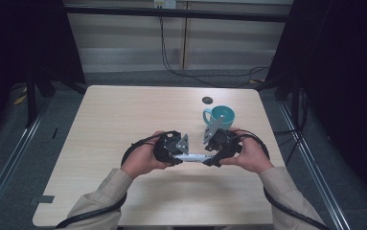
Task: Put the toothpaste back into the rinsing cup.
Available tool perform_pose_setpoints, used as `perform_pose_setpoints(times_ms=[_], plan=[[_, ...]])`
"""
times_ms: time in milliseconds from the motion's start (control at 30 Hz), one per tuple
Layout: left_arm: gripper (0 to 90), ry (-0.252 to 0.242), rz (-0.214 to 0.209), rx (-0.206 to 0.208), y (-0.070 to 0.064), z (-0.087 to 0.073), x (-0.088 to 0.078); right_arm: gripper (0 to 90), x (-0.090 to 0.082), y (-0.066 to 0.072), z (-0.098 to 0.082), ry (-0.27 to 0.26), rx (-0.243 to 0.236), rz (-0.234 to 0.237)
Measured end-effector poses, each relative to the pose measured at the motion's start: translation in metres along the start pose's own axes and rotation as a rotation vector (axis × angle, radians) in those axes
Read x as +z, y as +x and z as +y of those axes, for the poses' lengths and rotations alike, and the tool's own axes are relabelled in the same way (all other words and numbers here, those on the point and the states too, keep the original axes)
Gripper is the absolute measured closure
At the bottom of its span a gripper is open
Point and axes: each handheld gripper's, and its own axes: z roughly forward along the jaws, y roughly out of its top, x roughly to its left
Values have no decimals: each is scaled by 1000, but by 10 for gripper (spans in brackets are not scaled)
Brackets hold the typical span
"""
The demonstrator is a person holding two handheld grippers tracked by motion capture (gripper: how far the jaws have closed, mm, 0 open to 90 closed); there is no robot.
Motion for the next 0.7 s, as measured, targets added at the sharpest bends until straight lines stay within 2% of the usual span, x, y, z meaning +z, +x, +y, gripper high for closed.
perform_pose_setpoints(times_ms=[300, 333, 433, 467, 533, 700], plan=[[716, -6, 0, -10, 0, 2, 0, 509, 7, 1, 6, 14, -2, 20], [716, -5, -1, -13, 0, 2, 0, 545, 7, 1, 7, 12, -11, 25], [716, 3, 1, -10, -1, 2, 0, 547, 7, 2, 8, 15, -9, 22], [716, 5, 0, -10, 0, 2, -1, 558, 8, 1, 8, 12, -24, 23], [716, 7, -2, -7, 0, 3, -1, 568, 8, 3, 9, 22, -13, 29], [716, 3, -4, -10, 0, 3, -1, 573, 9, 3, 9, 23, -17, 30]])
